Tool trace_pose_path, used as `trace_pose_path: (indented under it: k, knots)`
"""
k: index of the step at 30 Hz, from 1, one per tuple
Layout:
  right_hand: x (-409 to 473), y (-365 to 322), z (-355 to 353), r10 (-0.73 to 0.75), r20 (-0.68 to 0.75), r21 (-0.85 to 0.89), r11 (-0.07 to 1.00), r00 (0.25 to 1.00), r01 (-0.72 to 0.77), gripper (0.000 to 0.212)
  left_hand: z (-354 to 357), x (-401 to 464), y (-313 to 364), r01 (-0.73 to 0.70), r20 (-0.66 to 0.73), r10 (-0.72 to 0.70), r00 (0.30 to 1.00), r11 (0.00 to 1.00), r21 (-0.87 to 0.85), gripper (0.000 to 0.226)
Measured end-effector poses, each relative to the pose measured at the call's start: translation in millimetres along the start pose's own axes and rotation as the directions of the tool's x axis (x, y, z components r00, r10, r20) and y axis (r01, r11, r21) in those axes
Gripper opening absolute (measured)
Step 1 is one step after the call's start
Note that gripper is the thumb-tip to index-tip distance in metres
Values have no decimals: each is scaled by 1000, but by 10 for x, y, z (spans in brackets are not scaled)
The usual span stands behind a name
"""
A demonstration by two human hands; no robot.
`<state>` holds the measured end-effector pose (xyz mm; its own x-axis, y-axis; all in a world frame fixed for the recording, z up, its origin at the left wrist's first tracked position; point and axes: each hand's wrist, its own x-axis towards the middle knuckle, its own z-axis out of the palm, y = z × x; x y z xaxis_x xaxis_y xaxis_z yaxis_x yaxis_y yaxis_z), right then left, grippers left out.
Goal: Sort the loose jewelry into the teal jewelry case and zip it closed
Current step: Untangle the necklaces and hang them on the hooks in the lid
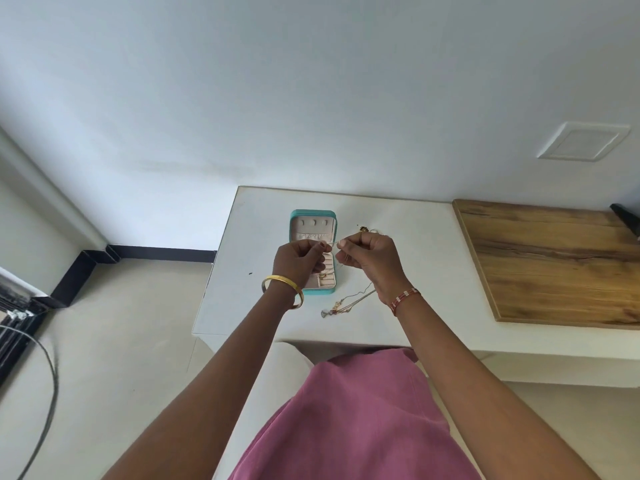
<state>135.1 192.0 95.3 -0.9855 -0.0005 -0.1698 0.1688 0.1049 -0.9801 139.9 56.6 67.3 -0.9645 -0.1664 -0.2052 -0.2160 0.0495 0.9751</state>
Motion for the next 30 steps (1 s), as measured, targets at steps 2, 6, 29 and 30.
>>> trace_pose_path:
  k: [2, 6, 29, 30]
  knots:
    - [151, 44, 58, -5, -15, -10, 1000, 1000, 4, 10, 11, 137, -51, -4, -28, 5, 1000, 999, 40, 16]
    - [467, 155, 152, -5, -26, -64, 998, 1000, 3, 8, 41, 404, -145, 0, -56, 8, 998, 989, 149, 19]
    - [1125, 709, 474, -489, -45, -632, 689, 871, 354, 5, -78, 1273, -606, -153, -111, 168, 980, 979, 133, 26]
    - [1125, 715, 472, -533, -37, -686, 629, 845, 366, 5, -74, 1255, -610, -143, -112, 156, 981, 983, 119, 25]
